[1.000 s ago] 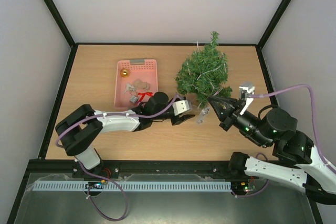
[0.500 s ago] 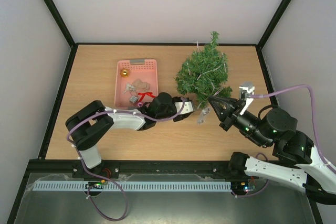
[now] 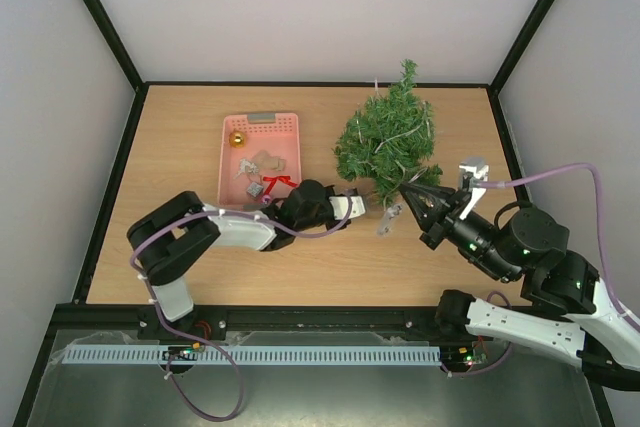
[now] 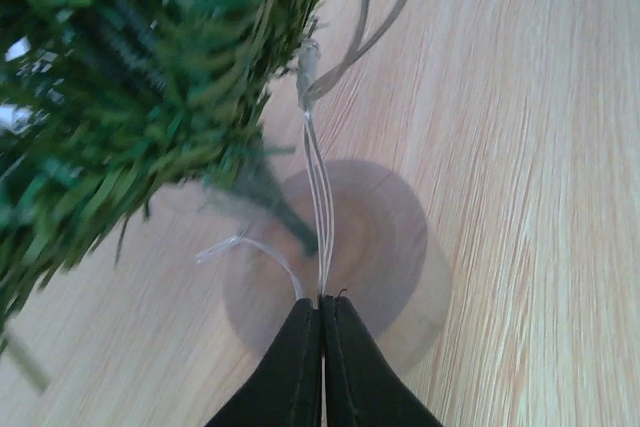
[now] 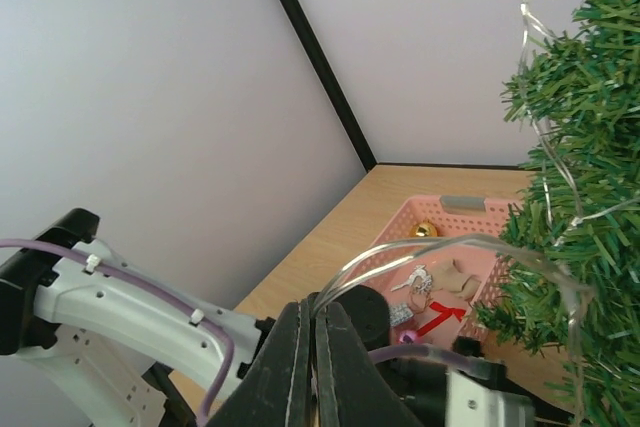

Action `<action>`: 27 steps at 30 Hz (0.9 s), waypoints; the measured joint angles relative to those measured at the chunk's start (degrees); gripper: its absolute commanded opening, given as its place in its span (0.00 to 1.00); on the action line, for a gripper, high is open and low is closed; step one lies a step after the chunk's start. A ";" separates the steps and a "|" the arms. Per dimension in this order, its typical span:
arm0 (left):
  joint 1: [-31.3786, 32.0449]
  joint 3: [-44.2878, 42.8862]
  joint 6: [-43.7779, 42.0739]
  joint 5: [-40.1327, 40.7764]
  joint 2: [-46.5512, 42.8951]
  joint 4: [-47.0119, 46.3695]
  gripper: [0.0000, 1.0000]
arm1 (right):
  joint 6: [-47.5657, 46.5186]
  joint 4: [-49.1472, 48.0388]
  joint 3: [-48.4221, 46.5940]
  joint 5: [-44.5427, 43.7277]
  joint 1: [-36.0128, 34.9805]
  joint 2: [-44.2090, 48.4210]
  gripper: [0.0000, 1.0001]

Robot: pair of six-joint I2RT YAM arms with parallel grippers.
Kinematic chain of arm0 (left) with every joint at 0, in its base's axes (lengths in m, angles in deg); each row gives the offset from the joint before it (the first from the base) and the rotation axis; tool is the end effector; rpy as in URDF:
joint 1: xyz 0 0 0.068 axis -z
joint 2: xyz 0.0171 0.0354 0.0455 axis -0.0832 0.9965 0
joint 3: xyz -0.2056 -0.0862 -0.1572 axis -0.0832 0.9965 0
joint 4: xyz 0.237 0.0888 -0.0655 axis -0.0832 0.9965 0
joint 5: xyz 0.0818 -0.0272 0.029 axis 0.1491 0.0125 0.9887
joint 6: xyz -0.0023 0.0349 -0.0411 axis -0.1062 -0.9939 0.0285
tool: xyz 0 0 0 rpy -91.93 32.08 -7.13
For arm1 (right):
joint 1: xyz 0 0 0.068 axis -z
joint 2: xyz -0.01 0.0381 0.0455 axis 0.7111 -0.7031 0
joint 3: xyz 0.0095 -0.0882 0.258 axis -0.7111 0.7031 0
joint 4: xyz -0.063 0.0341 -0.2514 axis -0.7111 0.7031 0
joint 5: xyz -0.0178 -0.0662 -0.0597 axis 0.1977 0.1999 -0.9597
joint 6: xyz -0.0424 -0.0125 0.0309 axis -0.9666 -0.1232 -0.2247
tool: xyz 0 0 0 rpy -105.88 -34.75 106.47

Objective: Decorate the small christmas tree
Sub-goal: Wrap the decoration item around the Christmas tree.

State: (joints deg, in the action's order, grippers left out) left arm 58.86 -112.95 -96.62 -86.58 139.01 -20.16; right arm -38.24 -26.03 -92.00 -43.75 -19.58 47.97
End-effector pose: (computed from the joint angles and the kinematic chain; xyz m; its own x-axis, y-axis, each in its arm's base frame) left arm 0.2148 -0.3047 0.1780 0.3154 0.4162 -0.8528 0.8321 0.3107 0.4594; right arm 0.0365 0.0681 0.4287 -0.3558 0.2643 -0.8964 -0.7709 0.4593 0.4414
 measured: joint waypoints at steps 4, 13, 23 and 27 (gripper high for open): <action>-1.33 5.51 -0.92 4.15 -4.68 -0.50 0.02 | -0.04 -0.31 1.70 -0.85 0.00 1.92 0.02; -8.41 9.55 -3.76 9.16 -14.56 -1.97 0.02 | -2.49 -2.32 6.84 1.07 0.00 2.93 0.02; -13.27 10.54 -9.16 8.28 -17.31 -6.91 0.02 | -3.87 -3.04 7.87 1.29 0.00 3.69 0.02; -14.03 10.01 -10.84 6.32 -17.46 -8.20 0.02 | -4.31 -3.04 8.04 1.31 0.00 3.69 0.02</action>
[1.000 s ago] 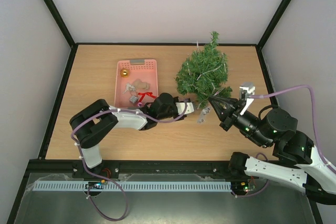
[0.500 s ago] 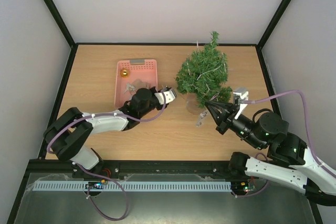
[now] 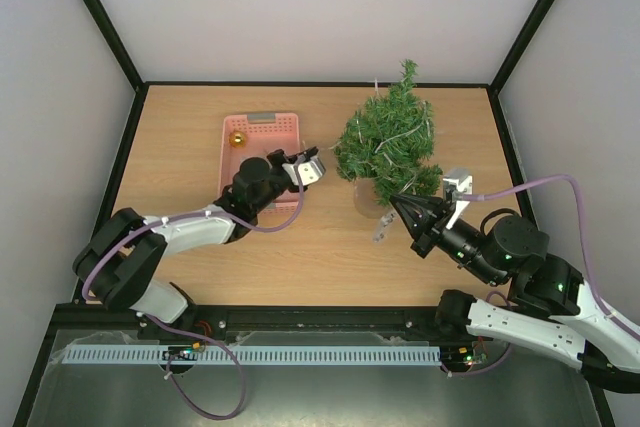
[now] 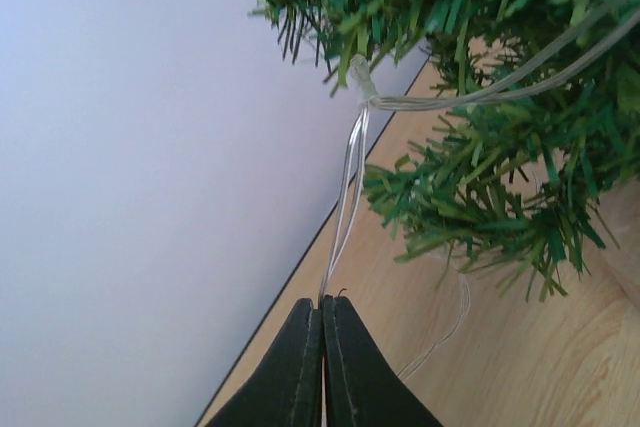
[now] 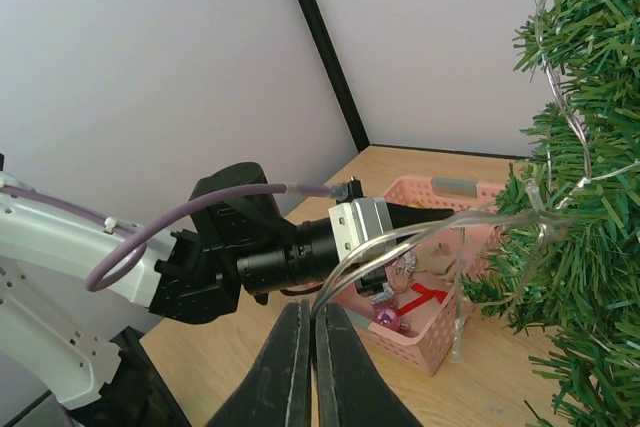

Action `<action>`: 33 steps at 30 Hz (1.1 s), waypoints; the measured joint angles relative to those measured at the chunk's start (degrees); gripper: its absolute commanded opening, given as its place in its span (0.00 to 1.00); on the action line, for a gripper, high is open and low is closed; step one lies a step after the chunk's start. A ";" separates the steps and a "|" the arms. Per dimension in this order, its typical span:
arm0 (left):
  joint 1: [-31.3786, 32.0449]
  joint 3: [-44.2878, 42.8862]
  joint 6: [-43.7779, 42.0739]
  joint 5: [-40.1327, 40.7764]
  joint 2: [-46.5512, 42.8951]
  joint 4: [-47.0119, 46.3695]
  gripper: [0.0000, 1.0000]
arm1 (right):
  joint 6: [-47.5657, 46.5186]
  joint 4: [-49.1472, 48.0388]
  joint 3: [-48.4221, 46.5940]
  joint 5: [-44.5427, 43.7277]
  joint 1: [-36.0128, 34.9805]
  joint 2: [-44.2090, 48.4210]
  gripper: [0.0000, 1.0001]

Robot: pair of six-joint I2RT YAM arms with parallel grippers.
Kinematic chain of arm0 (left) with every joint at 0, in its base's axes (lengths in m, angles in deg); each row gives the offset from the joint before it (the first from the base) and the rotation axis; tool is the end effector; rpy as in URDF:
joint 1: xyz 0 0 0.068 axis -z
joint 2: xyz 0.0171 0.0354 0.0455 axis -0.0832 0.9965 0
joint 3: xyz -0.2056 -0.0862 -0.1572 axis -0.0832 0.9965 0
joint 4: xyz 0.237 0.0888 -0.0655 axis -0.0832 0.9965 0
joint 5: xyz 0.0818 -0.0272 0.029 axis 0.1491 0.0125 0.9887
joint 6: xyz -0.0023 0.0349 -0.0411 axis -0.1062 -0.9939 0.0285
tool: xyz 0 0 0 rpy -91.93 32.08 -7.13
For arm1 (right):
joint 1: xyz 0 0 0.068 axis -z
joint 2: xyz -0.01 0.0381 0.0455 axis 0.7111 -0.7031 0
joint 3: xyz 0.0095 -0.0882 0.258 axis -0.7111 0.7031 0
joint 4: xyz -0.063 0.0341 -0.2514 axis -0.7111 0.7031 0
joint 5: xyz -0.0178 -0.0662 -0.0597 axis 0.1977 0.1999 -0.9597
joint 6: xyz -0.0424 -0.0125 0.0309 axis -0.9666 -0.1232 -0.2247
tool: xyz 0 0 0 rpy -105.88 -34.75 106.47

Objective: Decorate the small christmas tree
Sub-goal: Wrap the decoration item around the Christmas tree.

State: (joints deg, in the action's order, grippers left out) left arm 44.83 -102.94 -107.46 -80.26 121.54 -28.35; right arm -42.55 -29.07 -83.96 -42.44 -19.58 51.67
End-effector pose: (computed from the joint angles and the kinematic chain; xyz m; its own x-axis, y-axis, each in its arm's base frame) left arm 0.2417 -0.2043 0.2389 0.4455 0.4842 -0.7531 0.4874 0.5745 0.6576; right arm 0.0380 0.0732 0.3972 -0.3102 0.2028 -0.9288 -0.8029 0.4673 0.3702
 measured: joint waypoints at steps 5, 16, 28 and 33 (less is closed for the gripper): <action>-0.22 -2.21 -1.25 -3.15 0.00 0.00 0.02 | -0.22 0.02 0.00 -0.98 0.00 0.00 0.02; 0.26 -9.35 -1.81 -11.72 -2.14 0.46 0.02 | -0.20 -0.02 -0.61 -6.69 0.00 6.95 0.02; 6.78 -10.21 -0.48 -16.13 -5.20 3.63 0.02 | 0.68 -0.02 -1.51 -12.13 0.00 11.08 0.02; 9.38 -8.11 -0.22 -16.20 -5.20 4.50 0.02 | 1.70 0.00 -2.73 -15.69 0.00 13.31 0.02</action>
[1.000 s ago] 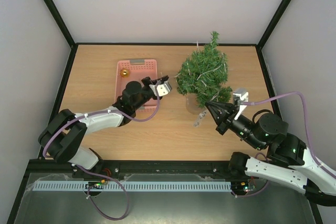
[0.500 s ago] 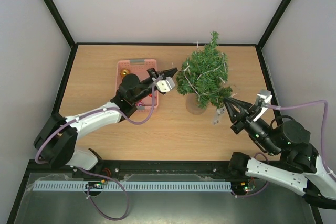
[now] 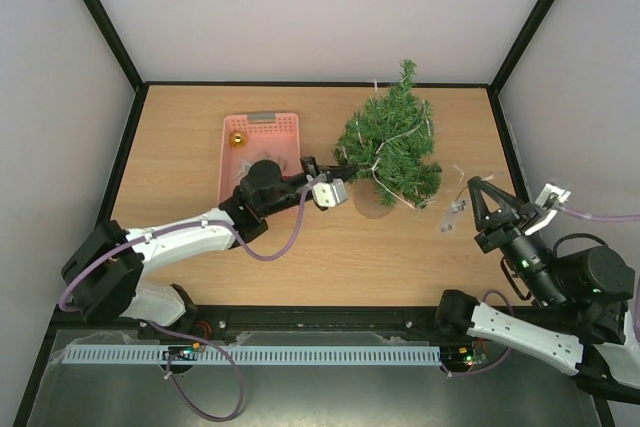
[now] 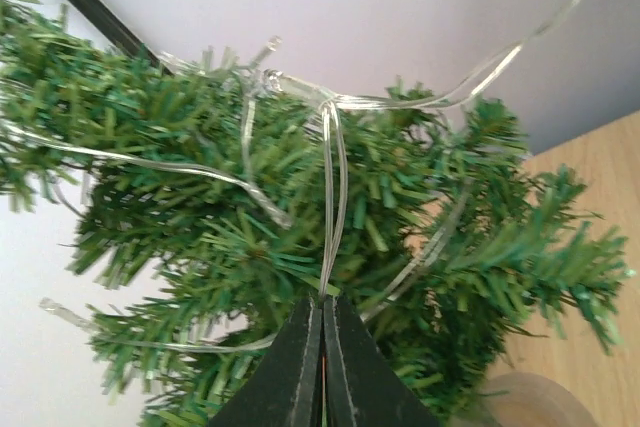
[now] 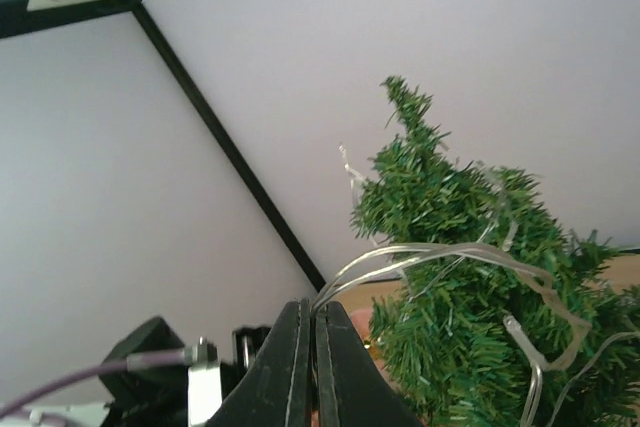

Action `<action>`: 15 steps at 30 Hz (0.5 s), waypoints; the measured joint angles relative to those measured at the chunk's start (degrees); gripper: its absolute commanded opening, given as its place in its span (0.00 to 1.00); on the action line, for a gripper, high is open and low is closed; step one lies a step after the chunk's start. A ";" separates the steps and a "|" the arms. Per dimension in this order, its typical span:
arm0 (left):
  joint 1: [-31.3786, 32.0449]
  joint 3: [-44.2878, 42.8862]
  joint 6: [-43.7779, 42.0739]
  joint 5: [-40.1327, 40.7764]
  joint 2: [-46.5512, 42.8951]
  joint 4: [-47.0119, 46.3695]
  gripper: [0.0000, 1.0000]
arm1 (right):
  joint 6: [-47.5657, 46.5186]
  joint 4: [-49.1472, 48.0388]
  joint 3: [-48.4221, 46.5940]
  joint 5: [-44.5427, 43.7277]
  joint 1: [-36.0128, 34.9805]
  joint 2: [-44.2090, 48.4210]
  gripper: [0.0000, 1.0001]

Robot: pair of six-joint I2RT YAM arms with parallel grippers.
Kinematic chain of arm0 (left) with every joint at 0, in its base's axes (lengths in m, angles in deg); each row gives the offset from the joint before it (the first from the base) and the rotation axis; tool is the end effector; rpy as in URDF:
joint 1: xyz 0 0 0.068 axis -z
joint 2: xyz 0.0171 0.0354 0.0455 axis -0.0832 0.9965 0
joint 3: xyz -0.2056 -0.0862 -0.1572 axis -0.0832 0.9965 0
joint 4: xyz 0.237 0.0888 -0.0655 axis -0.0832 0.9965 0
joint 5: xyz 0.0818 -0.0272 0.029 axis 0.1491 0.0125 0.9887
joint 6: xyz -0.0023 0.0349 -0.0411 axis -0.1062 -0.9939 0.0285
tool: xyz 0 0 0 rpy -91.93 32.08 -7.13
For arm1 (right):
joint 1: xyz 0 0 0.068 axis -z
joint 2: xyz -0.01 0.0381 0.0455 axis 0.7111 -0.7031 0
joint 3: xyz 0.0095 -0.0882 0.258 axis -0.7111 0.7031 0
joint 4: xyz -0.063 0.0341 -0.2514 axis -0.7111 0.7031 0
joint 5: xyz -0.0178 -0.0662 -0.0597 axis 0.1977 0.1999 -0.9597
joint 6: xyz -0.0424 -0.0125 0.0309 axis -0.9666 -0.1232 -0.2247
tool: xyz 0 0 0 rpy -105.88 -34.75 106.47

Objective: Decorate the small christmas tree
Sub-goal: Wrap the decoration item around the Christmas tree.

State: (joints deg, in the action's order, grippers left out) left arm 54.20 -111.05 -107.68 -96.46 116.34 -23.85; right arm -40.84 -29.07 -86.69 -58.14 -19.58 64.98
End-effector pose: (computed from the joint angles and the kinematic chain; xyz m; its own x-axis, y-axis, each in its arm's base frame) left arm 0.1974 -0.2471 0.3043 0.6898 0.1630 -0.7055 0.6142 0.3842 0.6893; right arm 0.0125 -0.0037 0.4151 -0.1621 0.5248 -0.8357 -0.6898 0.5453 0.4763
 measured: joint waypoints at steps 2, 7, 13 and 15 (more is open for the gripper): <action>0.66 0.83 -0.02 0.04 0.02 0.28 0.03 | 0.28 0.00 -0.42 -1.44 0.00 0.26 0.02; 2.14 2.16 -0.07 0.57 0.13 1.60 0.02 | 0.87 0.04 -0.85 -5.86 0.00 0.28 0.02; 3.45 2.67 -0.09 1.40 1.42 2.64 0.02 | 0.87 -0.04 -1.62 -10.73 0.00 -1.07 0.02; 3.54 2.67 -0.11 1.68 2.14 3.54 0.02 | 1.33 0.22 -1.62 -13.62 0.00 -2.23 0.02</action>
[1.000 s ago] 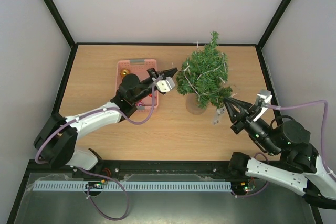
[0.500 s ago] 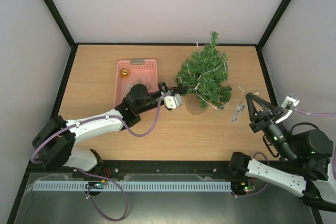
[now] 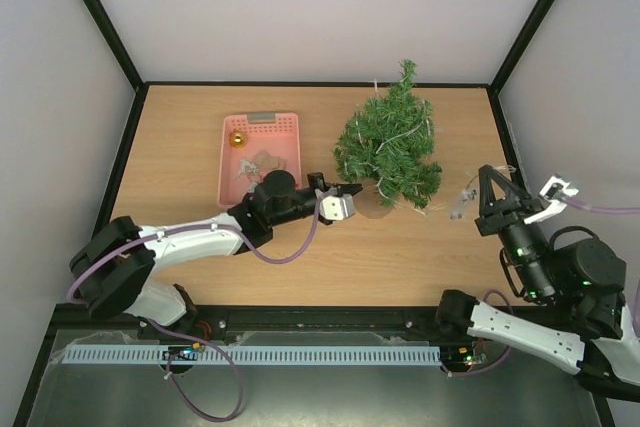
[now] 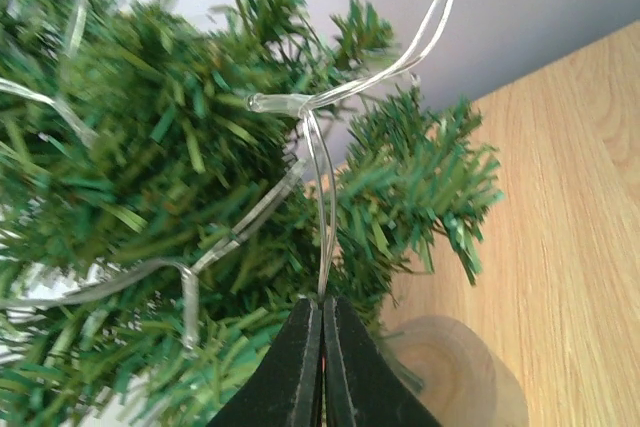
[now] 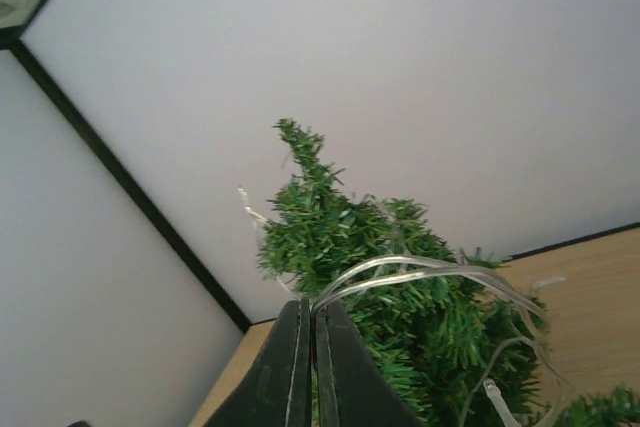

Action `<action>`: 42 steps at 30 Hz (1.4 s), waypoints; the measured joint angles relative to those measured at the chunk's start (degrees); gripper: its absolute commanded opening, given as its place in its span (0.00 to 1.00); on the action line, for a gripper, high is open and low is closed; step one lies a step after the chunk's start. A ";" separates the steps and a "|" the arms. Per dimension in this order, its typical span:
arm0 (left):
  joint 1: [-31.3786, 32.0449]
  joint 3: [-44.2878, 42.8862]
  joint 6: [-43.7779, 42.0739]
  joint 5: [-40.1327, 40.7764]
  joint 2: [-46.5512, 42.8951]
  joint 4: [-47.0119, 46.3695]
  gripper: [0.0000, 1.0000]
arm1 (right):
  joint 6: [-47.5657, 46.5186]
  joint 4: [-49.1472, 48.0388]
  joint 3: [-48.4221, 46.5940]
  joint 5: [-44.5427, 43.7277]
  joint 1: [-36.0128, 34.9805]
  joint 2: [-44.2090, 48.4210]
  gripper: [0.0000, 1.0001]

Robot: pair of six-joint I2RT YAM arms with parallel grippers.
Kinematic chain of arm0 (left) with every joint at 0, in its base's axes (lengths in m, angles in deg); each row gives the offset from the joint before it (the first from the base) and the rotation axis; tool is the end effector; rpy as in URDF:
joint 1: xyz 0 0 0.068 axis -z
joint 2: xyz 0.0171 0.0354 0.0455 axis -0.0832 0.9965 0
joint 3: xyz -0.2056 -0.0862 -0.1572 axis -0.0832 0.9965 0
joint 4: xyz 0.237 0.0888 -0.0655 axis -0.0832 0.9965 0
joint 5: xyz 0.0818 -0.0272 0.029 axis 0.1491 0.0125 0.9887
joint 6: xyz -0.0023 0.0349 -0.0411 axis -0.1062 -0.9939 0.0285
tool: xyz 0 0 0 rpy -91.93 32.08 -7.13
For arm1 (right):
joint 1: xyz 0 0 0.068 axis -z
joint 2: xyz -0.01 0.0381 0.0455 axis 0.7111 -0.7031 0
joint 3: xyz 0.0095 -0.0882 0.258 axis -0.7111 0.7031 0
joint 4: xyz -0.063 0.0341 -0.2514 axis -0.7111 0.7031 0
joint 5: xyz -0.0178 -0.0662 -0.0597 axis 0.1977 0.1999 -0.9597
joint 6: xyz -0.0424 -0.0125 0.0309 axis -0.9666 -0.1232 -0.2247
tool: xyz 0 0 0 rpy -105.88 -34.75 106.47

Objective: Decorate the small christmas tree
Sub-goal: Wrap the decoration item around the Christmas tree.

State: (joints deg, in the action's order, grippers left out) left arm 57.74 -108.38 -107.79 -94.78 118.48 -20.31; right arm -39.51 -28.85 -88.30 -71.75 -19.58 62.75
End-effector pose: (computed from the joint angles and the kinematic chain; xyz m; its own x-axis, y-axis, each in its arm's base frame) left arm 0.1847 -0.2609 0.2707 0.6293 0.2233 -0.7444 0.6875 0.2868 0.6672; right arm 0.0198 -0.0056 0.4209 -0.1056 0.5826 -0.8059 -0.5137 0.6620 0.5458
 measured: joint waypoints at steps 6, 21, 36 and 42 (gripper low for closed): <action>0.07 0.00 -0.24 1.22 1.84 2.49 0.02 | 1.09 1.57 -0.44 -7.80 0.00 -4.94 0.02; 0.50 -0.04 -0.39 2.51 4.17 3.78 0.02 | -14.80 -5.01 -0.66 -25.03 0.59 -24.28 0.02; 1.29 -1.18 -0.42 3.58 5.29 3.93 0.03 | -19.89 -13.18 0.35 -3.34 36.92 -35.93 0.02; 1.81 -1.20 -0.50 5.05 5.66 2.97 0.06 | -16.96 -15.76 -1.99 8.11 49.16 -40.06 0.02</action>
State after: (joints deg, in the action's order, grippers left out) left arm 59.56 -109.59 -108.29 -89.73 124.14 -17.34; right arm -56.47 -44.61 -90.29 -63.64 29.58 22.68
